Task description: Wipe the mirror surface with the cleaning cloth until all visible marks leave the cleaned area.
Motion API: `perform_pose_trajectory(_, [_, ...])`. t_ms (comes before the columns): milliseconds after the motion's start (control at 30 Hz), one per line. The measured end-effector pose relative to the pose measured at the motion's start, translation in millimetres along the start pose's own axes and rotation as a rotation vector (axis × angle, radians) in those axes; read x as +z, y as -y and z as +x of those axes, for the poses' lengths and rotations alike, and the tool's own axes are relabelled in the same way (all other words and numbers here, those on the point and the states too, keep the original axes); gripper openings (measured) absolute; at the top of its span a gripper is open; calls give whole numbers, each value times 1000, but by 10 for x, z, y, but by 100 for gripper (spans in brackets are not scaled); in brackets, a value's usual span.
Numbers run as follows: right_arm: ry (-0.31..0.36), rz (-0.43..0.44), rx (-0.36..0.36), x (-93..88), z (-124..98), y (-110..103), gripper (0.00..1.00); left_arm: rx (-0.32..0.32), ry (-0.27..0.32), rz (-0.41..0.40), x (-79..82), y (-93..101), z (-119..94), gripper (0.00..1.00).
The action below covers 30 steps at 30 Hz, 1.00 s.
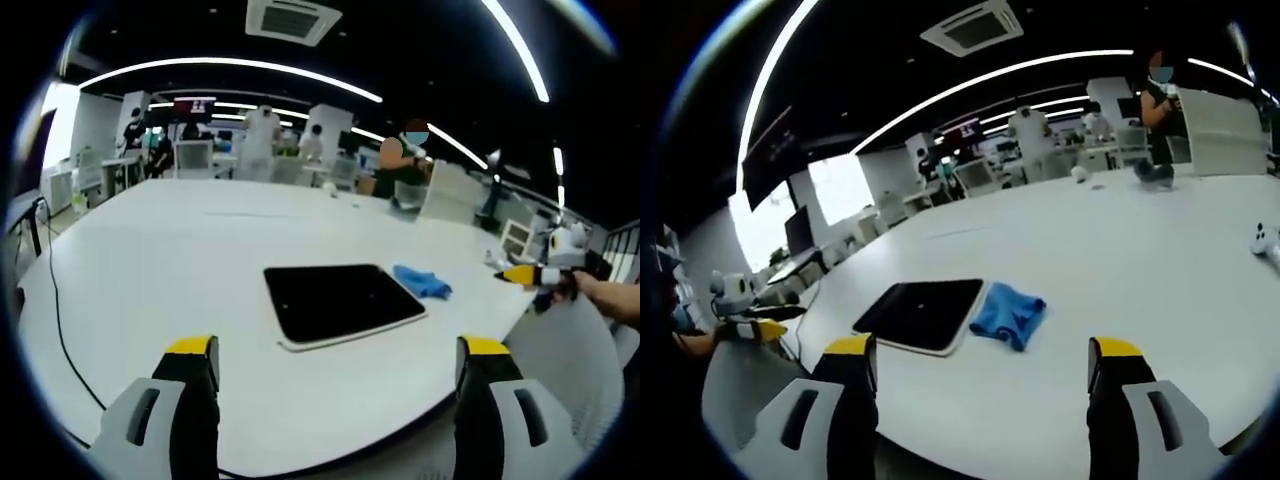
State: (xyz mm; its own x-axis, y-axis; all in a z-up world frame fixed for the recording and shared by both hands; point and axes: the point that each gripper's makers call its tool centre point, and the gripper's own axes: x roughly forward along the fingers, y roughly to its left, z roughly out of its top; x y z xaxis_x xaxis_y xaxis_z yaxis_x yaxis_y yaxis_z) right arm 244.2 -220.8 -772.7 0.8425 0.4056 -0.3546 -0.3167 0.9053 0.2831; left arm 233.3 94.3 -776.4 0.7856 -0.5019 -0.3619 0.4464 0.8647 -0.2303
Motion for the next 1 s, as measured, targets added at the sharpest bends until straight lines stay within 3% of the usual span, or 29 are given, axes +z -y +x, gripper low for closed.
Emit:
perform_pose_trajectory(300, [7,1,2,23,4,8,89,-1,-3,0,-3,1,4,99])
perform_pose_trajectory(433, [35,81,15,103,7,46,88,-3,-4,0,-3,6,3,99])
perform_pose_trajectory(1000, [-62,-49,51,167,13,-4,72,0,1,-2,2,-4,3,98])
